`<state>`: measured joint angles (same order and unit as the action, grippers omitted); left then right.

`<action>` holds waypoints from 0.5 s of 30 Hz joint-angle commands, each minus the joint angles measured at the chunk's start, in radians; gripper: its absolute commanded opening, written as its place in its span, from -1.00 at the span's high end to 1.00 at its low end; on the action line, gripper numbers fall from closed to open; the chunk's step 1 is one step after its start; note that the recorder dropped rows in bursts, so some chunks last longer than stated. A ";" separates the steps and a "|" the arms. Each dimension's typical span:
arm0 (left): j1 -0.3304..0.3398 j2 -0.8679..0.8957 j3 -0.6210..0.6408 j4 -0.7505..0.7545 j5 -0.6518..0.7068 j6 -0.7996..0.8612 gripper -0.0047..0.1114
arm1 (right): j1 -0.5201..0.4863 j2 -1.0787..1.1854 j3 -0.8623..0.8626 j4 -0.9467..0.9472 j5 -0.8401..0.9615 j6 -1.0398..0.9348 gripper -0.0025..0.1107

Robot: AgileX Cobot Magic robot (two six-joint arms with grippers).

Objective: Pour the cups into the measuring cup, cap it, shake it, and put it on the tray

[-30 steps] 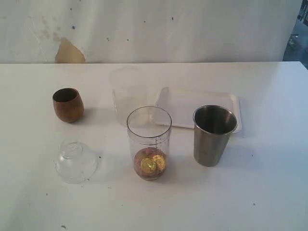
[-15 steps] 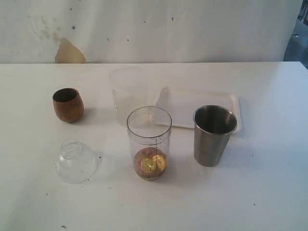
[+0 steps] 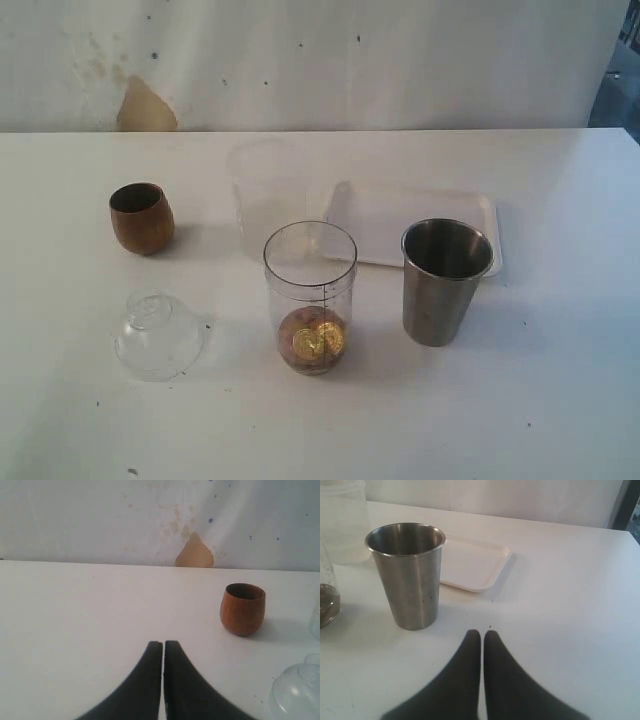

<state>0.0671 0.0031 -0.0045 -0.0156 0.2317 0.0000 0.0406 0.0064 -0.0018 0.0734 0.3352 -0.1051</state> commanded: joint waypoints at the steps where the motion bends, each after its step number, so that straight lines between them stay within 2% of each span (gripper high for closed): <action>1: 0.000 -0.003 0.005 0.000 0.003 0.000 0.89 | -0.006 -0.006 0.002 0.003 0.001 0.005 0.92; 5: 0.000 -0.003 0.005 0.033 -0.001 0.013 0.89 | -0.006 -0.006 0.002 0.003 0.001 0.005 0.92; 8: 0.000 -0.003 0.005 0.058 -0.069 0.038 0.89 | -0.006 -0.006 0.002 0.003 0.001 0.005 0.92; 11: 0.000 -0.003 0.005 -0.034 -0.209 -0.040 0.89 | -0.006 -0.006 0.002 0.003 0.001 0.005 0.92; 13: 0.000 -0.003 0.005 -0.092 -0.347 -0.113 0.89 | -0.006 -0.006 0.002 0.003 0.001 0.005 0.92; 15: 0.000 -0.003 0.005 -0.131 -0.468 -0.237 0.89 | -0.006 -0.006 0.002 0.003 0.001 0.005 0.92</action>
<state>0.0671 0.0031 -0.0045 -0.0706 -0.0533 -0.0935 0.0406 0.0064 -0.0018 0.0734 0.3352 -0.1051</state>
